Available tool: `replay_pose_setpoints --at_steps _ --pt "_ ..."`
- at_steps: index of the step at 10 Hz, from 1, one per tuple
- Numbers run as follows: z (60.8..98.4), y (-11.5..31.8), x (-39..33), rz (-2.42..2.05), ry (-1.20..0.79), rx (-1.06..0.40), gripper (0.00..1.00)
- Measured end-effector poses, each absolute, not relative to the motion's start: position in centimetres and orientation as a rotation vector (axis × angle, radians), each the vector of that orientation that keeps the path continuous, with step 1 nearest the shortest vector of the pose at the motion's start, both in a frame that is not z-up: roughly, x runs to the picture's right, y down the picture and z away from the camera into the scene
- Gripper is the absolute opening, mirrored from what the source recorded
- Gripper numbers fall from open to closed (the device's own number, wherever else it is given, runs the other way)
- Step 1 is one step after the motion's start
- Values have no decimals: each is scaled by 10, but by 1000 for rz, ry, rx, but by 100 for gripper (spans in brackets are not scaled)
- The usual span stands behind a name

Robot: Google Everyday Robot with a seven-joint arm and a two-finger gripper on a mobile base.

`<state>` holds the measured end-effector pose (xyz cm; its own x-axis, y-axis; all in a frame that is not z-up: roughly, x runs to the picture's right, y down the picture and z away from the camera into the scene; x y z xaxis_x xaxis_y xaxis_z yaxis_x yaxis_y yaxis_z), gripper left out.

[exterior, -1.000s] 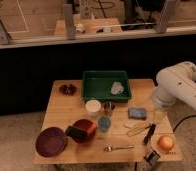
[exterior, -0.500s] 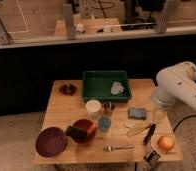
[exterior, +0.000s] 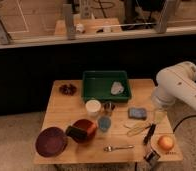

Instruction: Place fork in paper cup

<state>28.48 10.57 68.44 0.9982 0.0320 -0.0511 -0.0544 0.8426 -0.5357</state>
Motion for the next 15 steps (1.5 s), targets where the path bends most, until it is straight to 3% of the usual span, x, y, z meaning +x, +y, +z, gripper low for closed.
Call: replay_pose_setpoints --at_steps 12,15 --pt "685 106 284 46 38 -565 80" --pt "701 137 262 50 -25 -589 80"
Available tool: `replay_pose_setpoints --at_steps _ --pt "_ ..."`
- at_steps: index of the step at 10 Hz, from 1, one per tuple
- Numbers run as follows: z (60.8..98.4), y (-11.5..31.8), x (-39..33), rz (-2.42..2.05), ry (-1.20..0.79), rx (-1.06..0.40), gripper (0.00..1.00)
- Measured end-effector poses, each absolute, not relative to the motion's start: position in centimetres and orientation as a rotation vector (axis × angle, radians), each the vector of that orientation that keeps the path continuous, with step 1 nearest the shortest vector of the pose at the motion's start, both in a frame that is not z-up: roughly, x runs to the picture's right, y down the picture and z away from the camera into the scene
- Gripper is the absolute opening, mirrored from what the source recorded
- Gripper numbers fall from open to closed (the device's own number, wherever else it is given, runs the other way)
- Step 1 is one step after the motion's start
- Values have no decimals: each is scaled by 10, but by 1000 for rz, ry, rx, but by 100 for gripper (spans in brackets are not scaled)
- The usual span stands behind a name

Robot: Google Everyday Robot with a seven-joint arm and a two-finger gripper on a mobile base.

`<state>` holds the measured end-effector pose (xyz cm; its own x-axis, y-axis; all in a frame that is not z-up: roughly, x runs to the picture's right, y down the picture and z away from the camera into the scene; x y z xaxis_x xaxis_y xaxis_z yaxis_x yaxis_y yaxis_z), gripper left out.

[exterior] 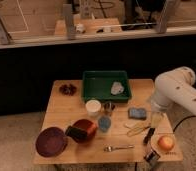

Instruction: Place fork in paper cup

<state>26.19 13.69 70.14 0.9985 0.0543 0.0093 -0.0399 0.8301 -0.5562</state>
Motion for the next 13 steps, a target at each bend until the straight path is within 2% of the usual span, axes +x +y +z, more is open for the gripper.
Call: replay_pose_setpoints --at_steps 7,13 --pt "693 218 182 -36 -210 -638 80" --pt "693 270 145 -86 -248 -707 80"
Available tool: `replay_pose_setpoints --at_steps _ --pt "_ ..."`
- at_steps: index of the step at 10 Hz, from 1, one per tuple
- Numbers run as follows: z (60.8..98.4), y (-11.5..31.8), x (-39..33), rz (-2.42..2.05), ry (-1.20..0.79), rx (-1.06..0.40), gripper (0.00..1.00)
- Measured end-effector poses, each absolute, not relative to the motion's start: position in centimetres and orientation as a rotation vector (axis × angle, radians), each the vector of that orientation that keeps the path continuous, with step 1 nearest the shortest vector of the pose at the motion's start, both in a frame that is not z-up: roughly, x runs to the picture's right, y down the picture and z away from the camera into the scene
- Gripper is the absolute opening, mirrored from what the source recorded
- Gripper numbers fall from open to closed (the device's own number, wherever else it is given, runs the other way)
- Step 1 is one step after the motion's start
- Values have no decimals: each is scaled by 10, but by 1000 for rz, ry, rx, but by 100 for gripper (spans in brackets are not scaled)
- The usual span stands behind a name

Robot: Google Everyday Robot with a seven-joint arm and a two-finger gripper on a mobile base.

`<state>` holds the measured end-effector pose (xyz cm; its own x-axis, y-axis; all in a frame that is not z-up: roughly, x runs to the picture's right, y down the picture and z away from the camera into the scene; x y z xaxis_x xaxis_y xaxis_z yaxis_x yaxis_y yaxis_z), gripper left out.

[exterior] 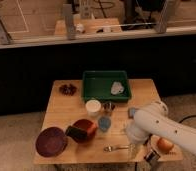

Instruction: Place fork in paper cup

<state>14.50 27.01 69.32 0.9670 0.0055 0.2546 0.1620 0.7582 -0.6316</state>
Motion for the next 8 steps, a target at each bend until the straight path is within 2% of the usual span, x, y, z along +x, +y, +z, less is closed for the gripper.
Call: replay_pose_setpoints --at_steps 8 --pt "733 308 112 -92 -275 -745 80"
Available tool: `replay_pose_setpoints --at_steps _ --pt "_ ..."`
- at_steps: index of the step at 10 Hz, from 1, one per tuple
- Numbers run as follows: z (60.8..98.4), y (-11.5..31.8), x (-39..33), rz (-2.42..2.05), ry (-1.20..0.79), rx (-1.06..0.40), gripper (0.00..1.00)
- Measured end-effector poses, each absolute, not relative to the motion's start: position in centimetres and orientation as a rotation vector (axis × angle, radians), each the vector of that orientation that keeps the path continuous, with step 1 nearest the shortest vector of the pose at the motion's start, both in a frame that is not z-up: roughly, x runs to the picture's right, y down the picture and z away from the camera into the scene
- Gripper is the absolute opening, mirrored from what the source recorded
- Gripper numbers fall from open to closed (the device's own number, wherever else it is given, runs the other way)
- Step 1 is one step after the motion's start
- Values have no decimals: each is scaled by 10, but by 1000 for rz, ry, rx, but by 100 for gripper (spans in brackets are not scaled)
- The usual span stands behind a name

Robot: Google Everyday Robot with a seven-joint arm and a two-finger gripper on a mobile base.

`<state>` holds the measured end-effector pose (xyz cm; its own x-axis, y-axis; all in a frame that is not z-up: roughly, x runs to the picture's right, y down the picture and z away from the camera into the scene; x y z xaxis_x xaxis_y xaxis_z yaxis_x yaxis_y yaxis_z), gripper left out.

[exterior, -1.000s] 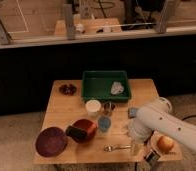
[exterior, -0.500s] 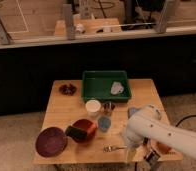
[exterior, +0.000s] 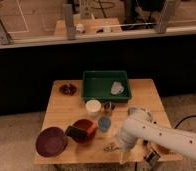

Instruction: Place fork in paper cup

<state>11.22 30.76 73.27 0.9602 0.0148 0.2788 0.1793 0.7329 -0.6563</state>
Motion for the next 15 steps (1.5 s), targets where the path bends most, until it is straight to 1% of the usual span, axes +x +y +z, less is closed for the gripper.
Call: replay_pose_setpoints --at_steps 4,5,7,9,10,12,13,14,15 --pt "753 311 116 -105 -289 -739 80" --pt "756 312 116 -110 -295 -739 77" --pt "761 313 116 -115 -307 -738 61" --pt "765 315 115 -117 -325 -734 38" --pt "765 315 114 -124 -343 -733 30" --pt "762 314 110 -156 -403 -724 8" --pt "761 313 110 -167 -416 -722 2" --pt "759 311 110 -177 -429 -718 0" --pt "757 307 111 -177 -439 -712 0"
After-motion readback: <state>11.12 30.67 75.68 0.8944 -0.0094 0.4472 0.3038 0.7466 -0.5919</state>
